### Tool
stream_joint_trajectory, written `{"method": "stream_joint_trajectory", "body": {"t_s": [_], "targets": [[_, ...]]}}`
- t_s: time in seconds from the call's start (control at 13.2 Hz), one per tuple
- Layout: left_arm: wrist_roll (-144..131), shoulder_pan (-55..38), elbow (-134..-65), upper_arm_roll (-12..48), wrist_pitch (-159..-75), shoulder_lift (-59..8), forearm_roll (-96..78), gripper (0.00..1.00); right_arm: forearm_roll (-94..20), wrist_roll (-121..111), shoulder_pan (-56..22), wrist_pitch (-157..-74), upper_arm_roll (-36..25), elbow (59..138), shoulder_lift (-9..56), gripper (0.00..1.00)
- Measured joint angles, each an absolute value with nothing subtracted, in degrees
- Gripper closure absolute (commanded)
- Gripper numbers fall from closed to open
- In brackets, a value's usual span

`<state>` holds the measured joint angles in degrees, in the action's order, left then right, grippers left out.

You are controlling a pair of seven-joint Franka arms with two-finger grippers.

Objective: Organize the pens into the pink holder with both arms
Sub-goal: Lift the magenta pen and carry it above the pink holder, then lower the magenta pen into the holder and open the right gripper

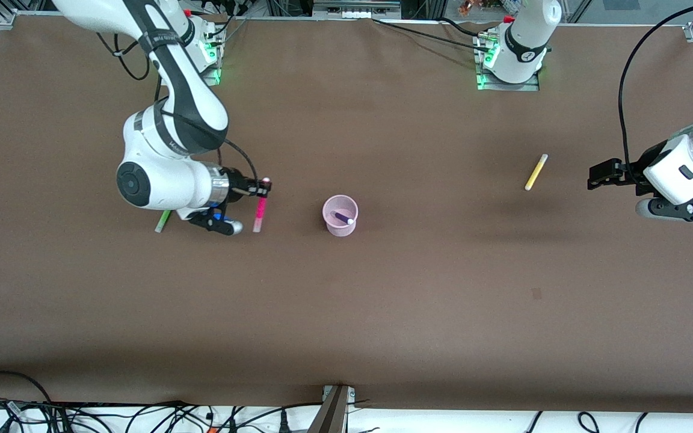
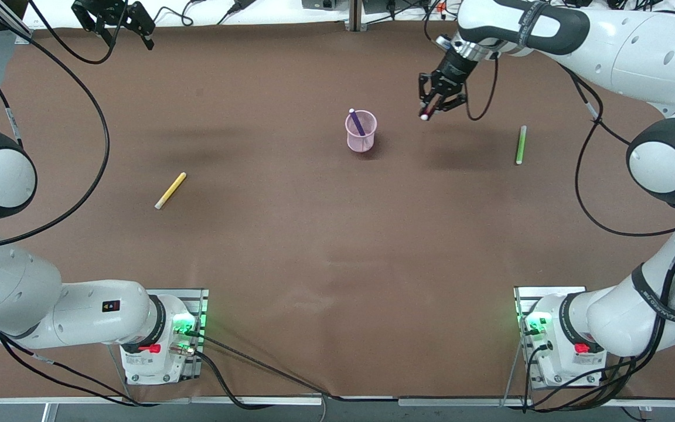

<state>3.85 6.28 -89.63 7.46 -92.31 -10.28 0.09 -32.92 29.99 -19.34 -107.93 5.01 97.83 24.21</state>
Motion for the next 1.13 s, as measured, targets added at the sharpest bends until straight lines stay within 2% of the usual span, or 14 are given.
{"method": "stream_joint_trajectory", "body": {"t_s": [0.45, 0.83, 1.13], "targets": [[3.85, 6.21, -89.65, 7.46, -92.34, -10.29, 0.09, 0.00, -42.28, 44.36, -29.08, -110.29, 5.17, 92.41, 27.23, 1.00], [3.85, 6.19, -89.70, 7.46, -92.37, -10.30, 0.09, 0.00, -42.53, 48.69, -30.78, -116.11, 5.15, 87.26, 34.89, 1.00], [3.85, 6.19, -89.71, 7.46, -92.39, -10.30, 0.09, 0.00, -42.54, 49.08, -31.68, -118.32, 5.15, 86.39, 36.72, 1.00]]}}
